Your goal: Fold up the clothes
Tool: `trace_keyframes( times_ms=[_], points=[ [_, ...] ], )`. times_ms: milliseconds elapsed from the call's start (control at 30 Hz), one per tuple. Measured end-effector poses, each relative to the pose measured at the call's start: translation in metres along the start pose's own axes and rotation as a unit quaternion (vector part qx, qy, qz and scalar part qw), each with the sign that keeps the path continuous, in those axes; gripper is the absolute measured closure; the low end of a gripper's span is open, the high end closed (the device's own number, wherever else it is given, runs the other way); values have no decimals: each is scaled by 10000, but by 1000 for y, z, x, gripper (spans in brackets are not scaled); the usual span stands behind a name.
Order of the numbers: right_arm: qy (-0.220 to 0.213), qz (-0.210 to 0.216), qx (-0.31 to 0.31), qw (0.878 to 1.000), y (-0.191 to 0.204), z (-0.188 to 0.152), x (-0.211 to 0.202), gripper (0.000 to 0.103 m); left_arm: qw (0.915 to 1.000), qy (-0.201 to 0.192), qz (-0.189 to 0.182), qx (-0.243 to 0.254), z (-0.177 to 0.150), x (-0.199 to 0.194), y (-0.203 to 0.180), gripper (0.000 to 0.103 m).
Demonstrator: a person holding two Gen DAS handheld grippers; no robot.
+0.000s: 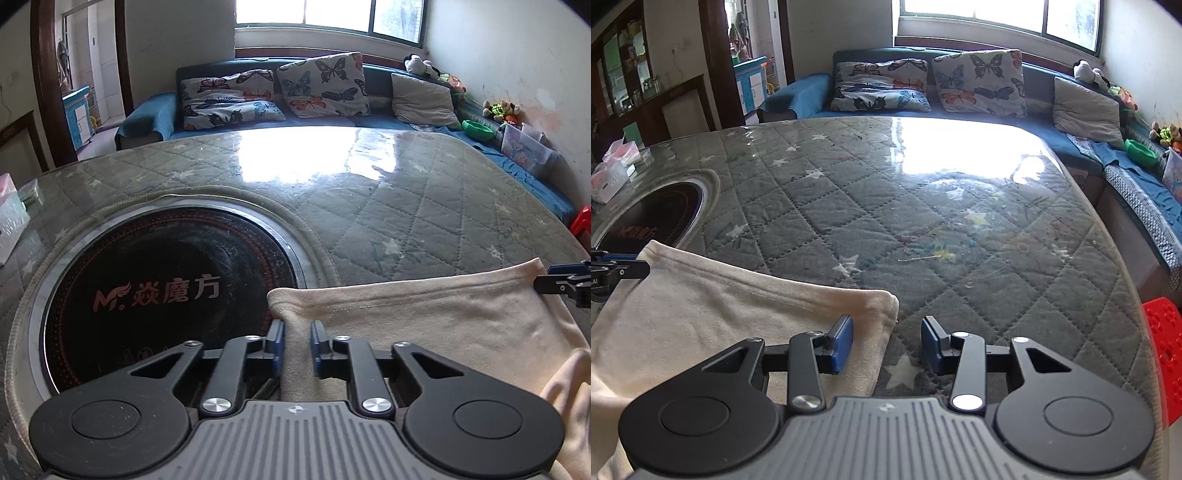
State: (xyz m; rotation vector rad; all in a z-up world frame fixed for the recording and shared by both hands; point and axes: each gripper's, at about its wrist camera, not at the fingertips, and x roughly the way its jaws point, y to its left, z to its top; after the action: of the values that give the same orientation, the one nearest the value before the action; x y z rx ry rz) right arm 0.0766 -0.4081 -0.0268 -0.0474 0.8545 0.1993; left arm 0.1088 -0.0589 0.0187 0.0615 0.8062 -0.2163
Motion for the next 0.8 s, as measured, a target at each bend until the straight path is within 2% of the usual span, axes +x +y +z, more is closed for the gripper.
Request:
trace_keyframes(
  times_ms=[33,100,267,367,600,800],
  points=[
    [0,10,3,10000,0,0,0,63,10000,-13,22,16,0,0,0,93],
    [-18,16,-13,10000,1,0,0,64,10000,-44,47,32,1,0,-1,95],
    [-81,58,-68,9999,5,4,-1,88,9999,-135,70,59,2,-3,-1,99],
    [-119,84,-102,9998,7,5,-2,95,9998,-161,81,73,3,-3,-2,100],
    [-264,82,-212,9994,12,17,-4,98,9994,-291,172,62,10,-5,-3,100],
    [-567,-18,-280,9980,12,43,-2,98,9986,-431,309,-29,29,-1,0,101]
  ],
)
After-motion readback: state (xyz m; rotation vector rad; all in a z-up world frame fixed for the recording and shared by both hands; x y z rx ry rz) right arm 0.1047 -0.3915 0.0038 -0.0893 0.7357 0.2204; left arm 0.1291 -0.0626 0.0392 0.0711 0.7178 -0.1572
